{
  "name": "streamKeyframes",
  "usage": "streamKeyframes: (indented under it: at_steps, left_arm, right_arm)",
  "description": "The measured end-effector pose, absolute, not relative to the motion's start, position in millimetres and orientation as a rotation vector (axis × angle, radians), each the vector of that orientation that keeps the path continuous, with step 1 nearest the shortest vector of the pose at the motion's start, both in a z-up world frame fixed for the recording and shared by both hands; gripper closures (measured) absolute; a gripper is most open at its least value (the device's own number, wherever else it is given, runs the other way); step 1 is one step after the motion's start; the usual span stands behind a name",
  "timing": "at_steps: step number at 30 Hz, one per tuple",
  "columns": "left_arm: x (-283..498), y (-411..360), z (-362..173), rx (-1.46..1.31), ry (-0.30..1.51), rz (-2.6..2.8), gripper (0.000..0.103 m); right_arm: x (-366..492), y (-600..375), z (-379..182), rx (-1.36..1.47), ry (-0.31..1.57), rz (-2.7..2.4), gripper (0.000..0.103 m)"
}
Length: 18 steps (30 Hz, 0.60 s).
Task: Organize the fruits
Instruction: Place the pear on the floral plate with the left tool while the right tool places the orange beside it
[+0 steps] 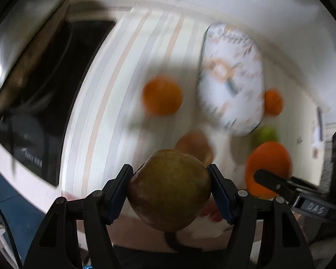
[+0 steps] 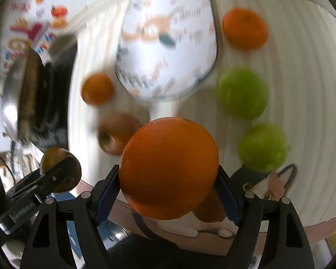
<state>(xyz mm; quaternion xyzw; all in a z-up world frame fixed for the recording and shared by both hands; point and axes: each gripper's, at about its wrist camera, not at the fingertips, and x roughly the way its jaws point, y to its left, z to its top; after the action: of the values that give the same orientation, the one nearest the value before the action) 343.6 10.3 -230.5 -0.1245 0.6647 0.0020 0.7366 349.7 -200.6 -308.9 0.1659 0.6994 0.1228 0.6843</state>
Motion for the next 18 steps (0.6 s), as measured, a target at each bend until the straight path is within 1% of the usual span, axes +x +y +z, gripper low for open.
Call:
streamKeyframes:
  at_steps: [5,9,14,18]
  left_arm:
    - [430,2,-217,-0.322,1.408,-0.065,0.037]
    - [515,-10,-235,-0.346,1.426,-0.107,0.037]
    - [587,-30,-276,-0.351,1.484,-0.13,0.037]
    - [607,-33,-295,-0.379,1.535,-0.145,0.037]
  right_arm:
    - [419,-217,-282,0.371,1.447,0.266,0.021]
    - [489,-230,-284,0.287,1.385,0.245,0.021]
    - [547,-221,-310,0.235,1.418,0.258,0.021]
    - [574,-222,-329,0.218,1.465,0.265,0.021]
